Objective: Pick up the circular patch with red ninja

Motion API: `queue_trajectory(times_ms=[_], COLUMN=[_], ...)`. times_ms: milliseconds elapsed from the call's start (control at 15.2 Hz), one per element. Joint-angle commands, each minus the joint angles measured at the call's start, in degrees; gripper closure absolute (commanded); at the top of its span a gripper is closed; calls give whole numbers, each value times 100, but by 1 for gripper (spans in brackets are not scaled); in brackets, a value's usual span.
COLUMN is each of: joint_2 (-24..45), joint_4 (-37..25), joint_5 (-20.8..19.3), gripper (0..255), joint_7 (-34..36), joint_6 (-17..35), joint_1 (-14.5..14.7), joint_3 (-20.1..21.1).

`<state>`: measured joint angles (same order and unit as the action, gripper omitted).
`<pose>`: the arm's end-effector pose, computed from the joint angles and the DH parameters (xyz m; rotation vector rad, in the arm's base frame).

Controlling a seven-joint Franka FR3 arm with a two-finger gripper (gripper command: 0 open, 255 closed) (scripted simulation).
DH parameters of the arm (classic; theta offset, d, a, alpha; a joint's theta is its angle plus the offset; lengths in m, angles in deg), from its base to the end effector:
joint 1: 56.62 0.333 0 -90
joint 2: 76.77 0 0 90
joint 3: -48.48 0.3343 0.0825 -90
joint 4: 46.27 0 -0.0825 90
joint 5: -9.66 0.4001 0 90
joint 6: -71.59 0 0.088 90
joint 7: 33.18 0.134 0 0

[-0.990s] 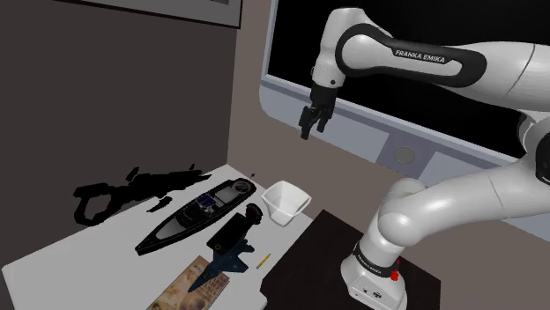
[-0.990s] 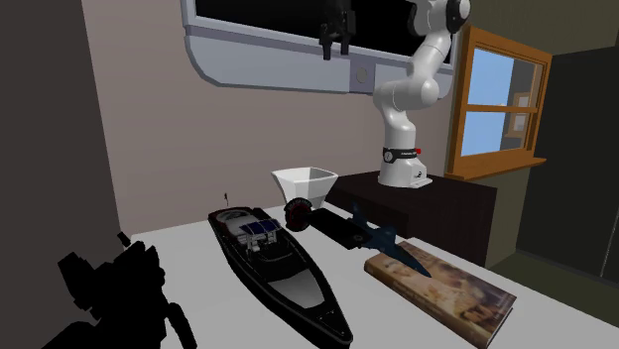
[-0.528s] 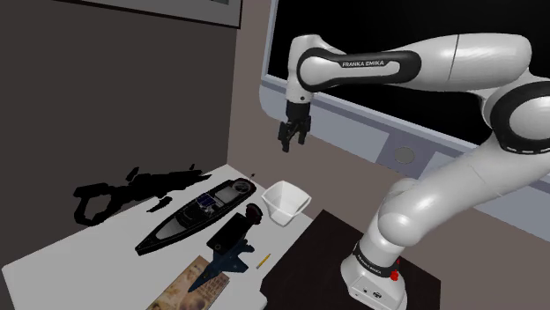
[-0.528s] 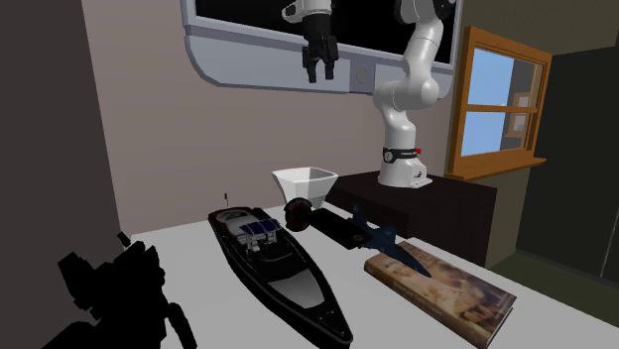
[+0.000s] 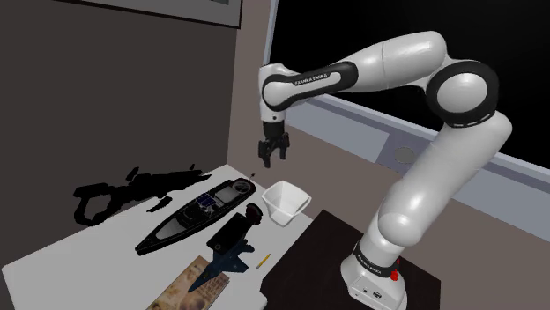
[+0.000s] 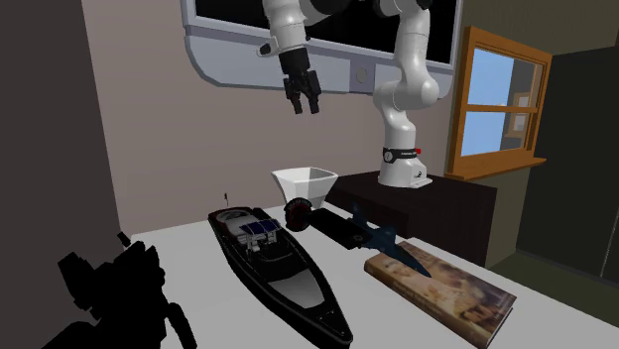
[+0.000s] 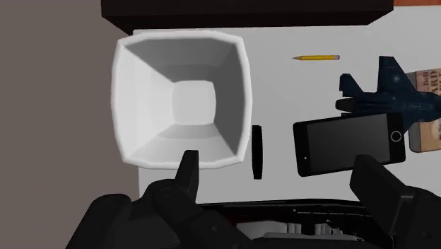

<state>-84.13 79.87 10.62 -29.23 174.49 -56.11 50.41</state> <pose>0.4769 0.0223 0.4018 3.1070 -0.0517 -0.4338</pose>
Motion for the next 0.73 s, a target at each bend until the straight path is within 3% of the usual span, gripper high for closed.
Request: queue_trajectory(times_ms=[0,660], joint_2=[525,2996], joint_4=[-200,-1517], joint_5=[5,81], gripper=[0,0], joint_7=[-64,-196], joint_6=[97,157], joint_1=[-12,18], joint_3=[-17,29])
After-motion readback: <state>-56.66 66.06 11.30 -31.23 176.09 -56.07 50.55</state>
